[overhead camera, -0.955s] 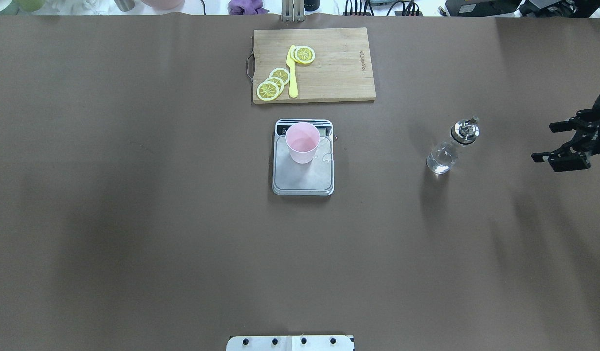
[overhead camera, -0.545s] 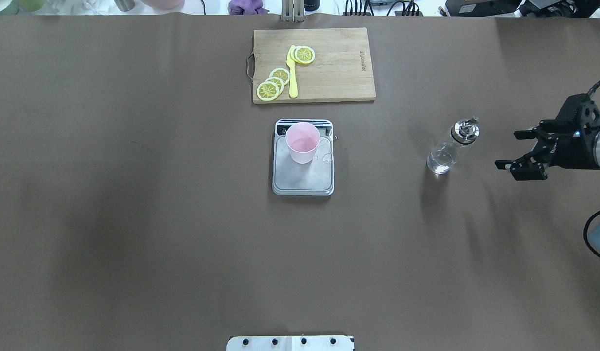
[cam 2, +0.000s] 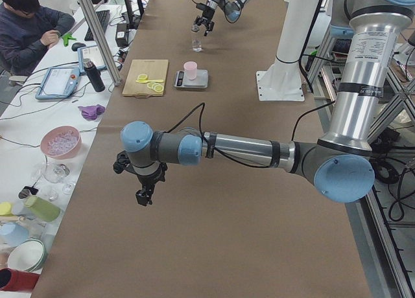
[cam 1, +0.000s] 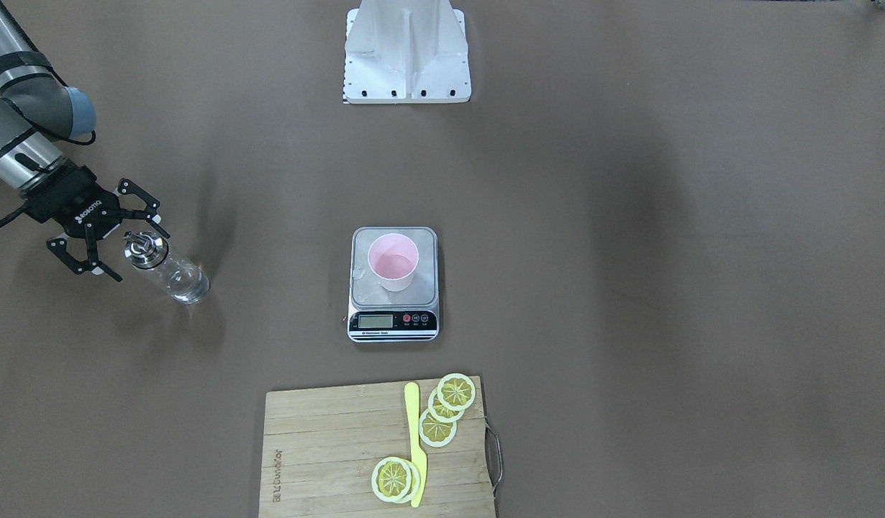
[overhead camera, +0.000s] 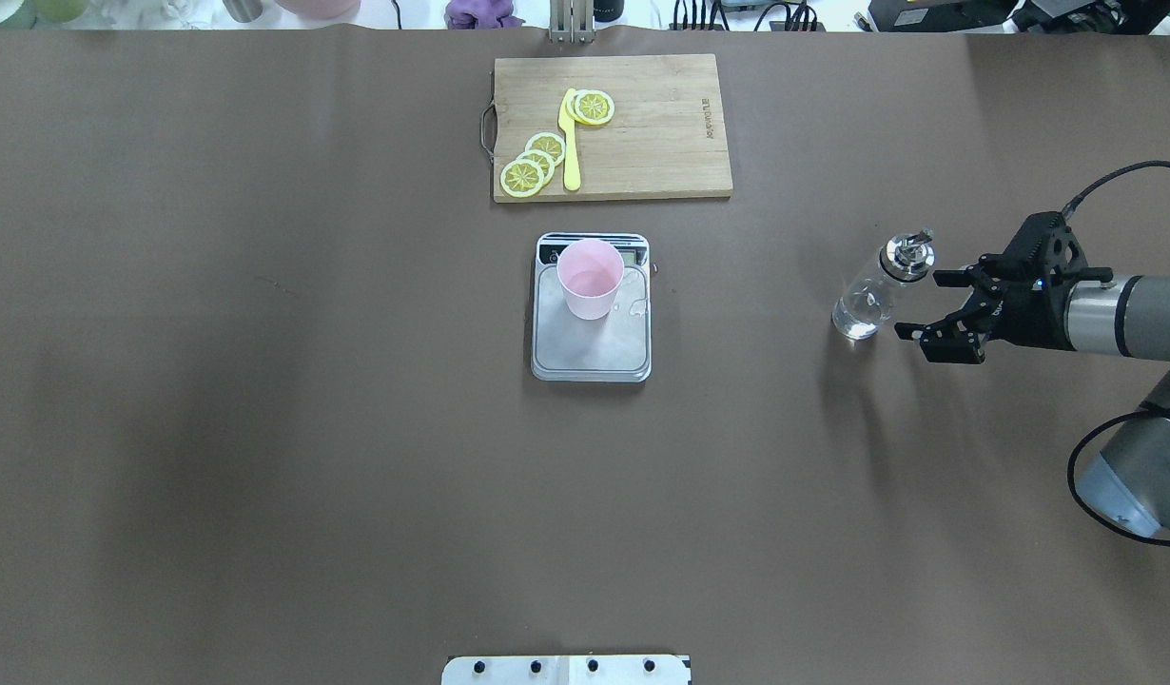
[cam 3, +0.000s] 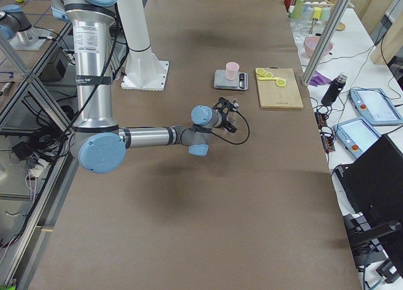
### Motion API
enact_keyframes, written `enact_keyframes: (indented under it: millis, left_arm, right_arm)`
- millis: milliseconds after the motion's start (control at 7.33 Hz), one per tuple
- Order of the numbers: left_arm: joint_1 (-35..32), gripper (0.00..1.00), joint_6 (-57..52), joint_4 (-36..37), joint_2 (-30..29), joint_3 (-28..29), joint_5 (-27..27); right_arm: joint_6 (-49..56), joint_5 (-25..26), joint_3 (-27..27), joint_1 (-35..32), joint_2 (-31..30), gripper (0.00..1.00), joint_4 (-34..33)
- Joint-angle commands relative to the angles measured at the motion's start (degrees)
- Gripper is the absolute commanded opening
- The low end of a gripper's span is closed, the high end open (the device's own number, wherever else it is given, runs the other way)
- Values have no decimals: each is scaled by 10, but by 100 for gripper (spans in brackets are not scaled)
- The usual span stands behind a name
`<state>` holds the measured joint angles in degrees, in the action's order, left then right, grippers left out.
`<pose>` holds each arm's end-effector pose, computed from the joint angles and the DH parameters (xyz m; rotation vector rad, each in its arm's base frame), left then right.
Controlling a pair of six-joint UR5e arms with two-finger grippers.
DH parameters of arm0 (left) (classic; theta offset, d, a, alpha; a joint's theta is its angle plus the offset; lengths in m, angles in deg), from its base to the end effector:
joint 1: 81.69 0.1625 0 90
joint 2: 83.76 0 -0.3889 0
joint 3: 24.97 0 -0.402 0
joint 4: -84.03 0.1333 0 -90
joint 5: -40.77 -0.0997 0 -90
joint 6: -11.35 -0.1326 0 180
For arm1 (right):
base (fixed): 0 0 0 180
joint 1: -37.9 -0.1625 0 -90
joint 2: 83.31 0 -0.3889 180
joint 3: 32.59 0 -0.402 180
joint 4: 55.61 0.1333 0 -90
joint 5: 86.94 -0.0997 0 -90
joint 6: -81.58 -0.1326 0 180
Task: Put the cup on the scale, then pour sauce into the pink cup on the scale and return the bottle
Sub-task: 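Move the right gripper toward the glass dispenser bottle and grasp its neck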
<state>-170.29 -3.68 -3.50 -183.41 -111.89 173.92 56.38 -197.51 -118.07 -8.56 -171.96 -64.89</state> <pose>-0.0287 -0.5718 0.5893 0.1576 0.7423 0.2999 -0.3183 -0.4608 0.5029 0.9435 -1.0153 -0.5104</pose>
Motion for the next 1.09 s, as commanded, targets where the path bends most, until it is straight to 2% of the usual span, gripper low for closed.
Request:
enact_keyframes:
  millis: [0,955]
  left_arm:
    - [0,99,0,0,1,0,1]
    - [1,99,0,0,1,2,1]
  right_arm:
    - [1,14,15,4,11,100,1]
    - [1,32,36,25,45,100,1]
